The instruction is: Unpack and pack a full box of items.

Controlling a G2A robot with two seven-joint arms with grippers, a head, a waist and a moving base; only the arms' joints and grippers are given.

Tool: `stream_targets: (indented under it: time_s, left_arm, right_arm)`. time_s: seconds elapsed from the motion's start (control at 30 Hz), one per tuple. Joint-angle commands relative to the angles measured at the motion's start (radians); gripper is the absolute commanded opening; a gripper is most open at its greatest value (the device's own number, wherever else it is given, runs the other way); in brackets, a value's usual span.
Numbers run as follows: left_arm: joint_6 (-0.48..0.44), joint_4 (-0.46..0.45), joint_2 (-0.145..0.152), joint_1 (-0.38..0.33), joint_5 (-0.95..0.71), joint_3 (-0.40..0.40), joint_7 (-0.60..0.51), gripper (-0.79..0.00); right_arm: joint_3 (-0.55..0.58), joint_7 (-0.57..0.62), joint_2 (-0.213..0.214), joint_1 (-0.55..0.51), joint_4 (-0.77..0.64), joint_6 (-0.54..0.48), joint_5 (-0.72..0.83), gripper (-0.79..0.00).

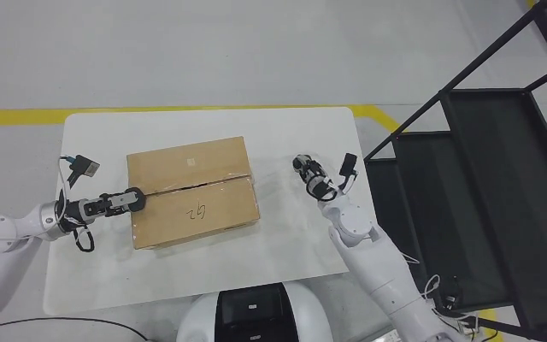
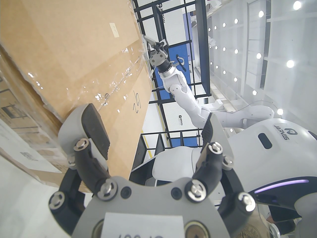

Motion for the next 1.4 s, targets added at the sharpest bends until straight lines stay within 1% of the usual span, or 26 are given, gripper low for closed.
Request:
stream_targets:
  time_s: [0.0,0.17,0.3,0.37,0.43,0.6,0.7,1.03,1.27,1.37]
  left_arm:
    - [0.0,0.0,0.0,0.0,0.0,0.0,0.0,0.0]
    - [0.0,0.0,0.0,0.0,0.0,0.0,0.0,0.0]
    - [0.0,0.0,0.0,0.0,0.0,0.0,0.0,0.0]
    - [0.0,0.0,0.0,0.0,0.0,0.0,0.0,0.0]
    - [0.014,-0.011,-0.002,0.007,0.015,-0.004,0.03,0.0]
    - [0.022,-0.024,-0.001,0.029,0.039,-0.032,0.054,0.0]
    - [0.023,-0.026,0.0,0.042,0.043,-0.05,0.053,0.0]
    - [0.03,-0.041,-0.007,0.064,0.045,-0.084,0.042,0.0]
    - [0.033,-0.039,-0.014,0.07,0.048,-0.1,0.032,0.0]
    - [0.034,-0.038,-0.017,0.072,0.05,-0.108,0.027,0.0]
  right_arm:
    - [0.008,0.001,0.0,0.016,-0.023,-0.014,-0.015,-0.785]
    - [0.004,0.036,-0.003,0.071,-0.088,-0.03,-0.035,-0.785]
    - [-0.049,0.08,-0.015,0.128,-0.106,-0.037,-0.032,-0.785]
    - [-0.085,0.094,-0.024,0.161,-0.096,-0.042,-0.033,-0.785]
    - [-0.122,0.11,-0.032,0.194,-0.078,-0.048,-0.044,-0.785]
    - [-0.195,0.154,-0.048,0.252,-0.03,-0.053,-0.091,-0.785]
    - [-0.214,0.191,-0.052,0.262,-0.011,-0.053,-0.095,-0.785]
    - [-0.251,0.256,-0.061,0.269,0.002,-0.04,-0.134,-0.785]
    - [-0.314,0.265,-0.079,0.282,0.034,-0.044,-0.156,-0.785]
    - [-0.342,0.261,-0.086,0.295,0.056,-0.042,-0.203,-0.785]
